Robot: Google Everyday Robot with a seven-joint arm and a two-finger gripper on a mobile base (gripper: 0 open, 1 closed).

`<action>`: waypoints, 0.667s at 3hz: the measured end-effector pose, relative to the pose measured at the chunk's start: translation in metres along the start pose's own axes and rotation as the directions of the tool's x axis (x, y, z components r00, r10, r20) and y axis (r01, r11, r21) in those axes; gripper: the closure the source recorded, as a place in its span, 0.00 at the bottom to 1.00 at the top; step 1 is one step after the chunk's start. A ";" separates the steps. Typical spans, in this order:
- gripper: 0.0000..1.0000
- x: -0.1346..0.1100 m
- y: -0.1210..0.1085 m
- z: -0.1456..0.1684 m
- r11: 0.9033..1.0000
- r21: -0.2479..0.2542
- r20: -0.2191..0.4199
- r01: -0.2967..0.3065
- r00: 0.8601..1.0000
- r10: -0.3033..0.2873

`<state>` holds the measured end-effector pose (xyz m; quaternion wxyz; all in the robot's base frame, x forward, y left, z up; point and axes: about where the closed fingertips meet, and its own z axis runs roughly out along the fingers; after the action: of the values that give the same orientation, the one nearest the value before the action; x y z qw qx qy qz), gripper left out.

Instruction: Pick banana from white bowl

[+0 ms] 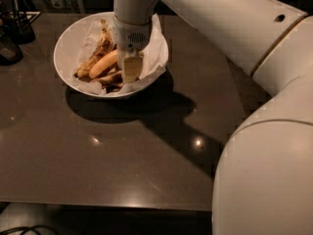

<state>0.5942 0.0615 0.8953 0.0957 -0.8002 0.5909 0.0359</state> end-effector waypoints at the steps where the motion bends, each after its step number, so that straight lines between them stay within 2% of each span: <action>1: 0.87 0.004 -0.001 -0.001 1.000 0.005 0.002 -0.030 1.000 0.030; 2: 1.00 0.004 -0.001 -0.002 1.000 0.006 0.003 -0.030 1.000 0.030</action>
Offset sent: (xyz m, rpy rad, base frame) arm 0.0015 -0.0033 0.0007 0.0044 0.0014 -0.0244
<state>0.5960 0.0574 0.8962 0.0981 -0.7909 0.6029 0.0367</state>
